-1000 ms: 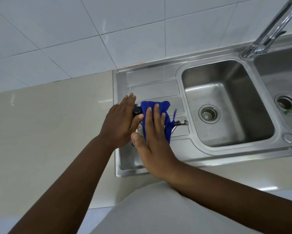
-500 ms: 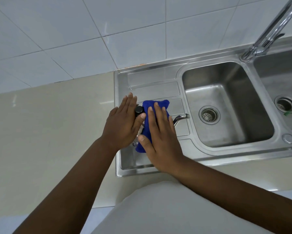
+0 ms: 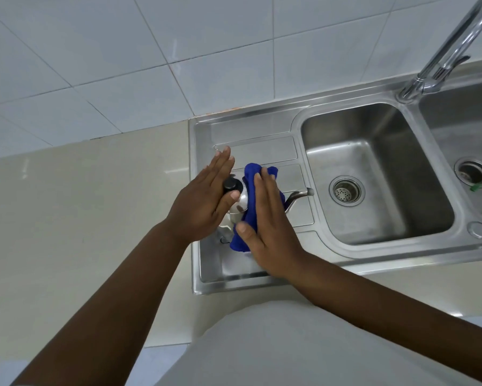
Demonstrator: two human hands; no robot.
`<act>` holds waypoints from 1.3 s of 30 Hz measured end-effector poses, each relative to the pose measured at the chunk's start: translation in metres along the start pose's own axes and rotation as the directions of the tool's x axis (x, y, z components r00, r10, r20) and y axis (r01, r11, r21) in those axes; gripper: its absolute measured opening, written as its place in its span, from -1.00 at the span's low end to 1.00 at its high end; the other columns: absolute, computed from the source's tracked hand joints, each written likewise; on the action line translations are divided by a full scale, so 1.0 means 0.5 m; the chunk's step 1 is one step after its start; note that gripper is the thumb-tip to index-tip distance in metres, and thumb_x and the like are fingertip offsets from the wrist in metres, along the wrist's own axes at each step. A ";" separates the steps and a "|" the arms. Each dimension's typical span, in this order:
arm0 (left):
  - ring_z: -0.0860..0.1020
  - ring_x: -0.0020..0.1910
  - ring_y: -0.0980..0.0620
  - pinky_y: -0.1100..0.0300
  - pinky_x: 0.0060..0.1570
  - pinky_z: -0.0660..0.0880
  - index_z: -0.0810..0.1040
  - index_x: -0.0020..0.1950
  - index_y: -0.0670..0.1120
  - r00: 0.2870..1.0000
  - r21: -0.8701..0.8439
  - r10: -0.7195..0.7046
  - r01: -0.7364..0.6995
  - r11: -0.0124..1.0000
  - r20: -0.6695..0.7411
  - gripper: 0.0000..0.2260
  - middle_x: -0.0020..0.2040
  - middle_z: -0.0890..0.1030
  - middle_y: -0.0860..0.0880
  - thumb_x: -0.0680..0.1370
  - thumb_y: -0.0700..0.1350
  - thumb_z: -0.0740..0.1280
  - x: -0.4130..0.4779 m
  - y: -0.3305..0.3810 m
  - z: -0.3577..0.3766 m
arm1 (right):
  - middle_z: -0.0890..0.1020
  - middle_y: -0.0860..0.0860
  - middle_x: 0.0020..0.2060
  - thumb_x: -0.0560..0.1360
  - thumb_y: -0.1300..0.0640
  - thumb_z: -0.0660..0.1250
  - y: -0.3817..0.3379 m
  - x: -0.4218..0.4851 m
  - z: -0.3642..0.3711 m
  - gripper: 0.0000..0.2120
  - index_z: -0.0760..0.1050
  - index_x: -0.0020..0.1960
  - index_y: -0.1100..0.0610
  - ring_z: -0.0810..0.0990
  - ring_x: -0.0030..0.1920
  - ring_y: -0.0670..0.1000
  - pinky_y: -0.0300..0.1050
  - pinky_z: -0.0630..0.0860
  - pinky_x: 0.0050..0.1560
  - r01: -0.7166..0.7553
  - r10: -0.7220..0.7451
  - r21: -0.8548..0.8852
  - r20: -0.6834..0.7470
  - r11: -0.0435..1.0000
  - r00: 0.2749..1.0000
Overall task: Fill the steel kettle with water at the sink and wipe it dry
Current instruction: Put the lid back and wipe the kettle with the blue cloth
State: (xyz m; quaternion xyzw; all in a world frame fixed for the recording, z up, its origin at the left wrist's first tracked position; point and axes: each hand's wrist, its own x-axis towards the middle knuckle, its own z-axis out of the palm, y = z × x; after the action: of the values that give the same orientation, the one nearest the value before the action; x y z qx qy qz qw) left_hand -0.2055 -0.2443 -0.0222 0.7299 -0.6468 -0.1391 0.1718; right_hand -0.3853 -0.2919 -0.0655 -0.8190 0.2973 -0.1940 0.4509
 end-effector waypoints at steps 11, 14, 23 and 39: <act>-0.21 0.59 0.03 -0.10 0.56 -0.03 -0.09 0.60 -0.04 0.999 0.067 -0.052 0.052 0.996 0.004 -0.35 0.62 -0.13 0.00 0.61 0.29 -0.12 -0.014 0.019 0.009 | 0.08 0.01 0.62 0.64 -0.19 0.01 0.045 0.036 -0.029 -0.35 -0.02 0.62 0.08 0.04 0.62 0.02 0.16 0.15 0.55 0.132 -0.136 -0.100 -0.034 0.986 0.990; -0.21 0.59 -0.12 -0.18 0.54 -0.07 0.01 0.60 -0.01 0.993 0.286 0.119 -0.120 0.951 0.022 -0.36 0.62 -0.10 -0.08 0.62 0.31 -0.08 0.010 -0.006 -0.018 | 0.16 0.02 0.60 0.63 -0.18 0.03 0.045 0.051 -0.021 -0.36 0.07 0.61 0.11 0.05 0.61 0.01 0.09 0.08 0.59 0.096 -0.099 -0.037 -0.079 0.995 0.992; -0.19 0.59 -0.05 -0.16 0.55 -0.07 0.02 0.60 -0.04 0.979 -0.005 0.202 -0.202 0.979 0.037 -0.38 0.62 -0.06 -0.06 0.62 0.19 0.10 0.069 -0.017 -0.005 | 0.06 -0.08 0.61 0.60 -0.21 0.06 0.029 0.041 -0.008 -0.38 -0.08 0.57 -0.09 0.01 0.62 -0.02 0.21 0.10 0.57 -0.019 0.041 0.274 -0.074 0.961 0.996; -0.19 0.59 0.04 0.00 0.57 -0.13 -0.08 0.60 -0.10 0.994 0.037 0.111 -0.112 0.993 0.013 -0.35 0.62 -0.12 -0.04 0.63 0.22 0.00 0.039 0.000 0.005 | 0.25 0.12 0.56 0.64 -0.23 0.00 0.063 0.063 -0.016 -0.34 0.12 0.57 0.18 0.17 0.59 0.10 0.16 0.19 0.54 0.182 -0.184 -0.024 -0.153 0.983 0.971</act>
State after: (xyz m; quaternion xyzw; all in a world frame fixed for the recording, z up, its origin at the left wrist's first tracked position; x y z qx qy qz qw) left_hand -0.2043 -0.2639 -0.0239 0.6949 -0.6901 -0.1213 0.1619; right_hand -0.3761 -0.3308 -0.0867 -0.8276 0.2556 -0.2961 0.4025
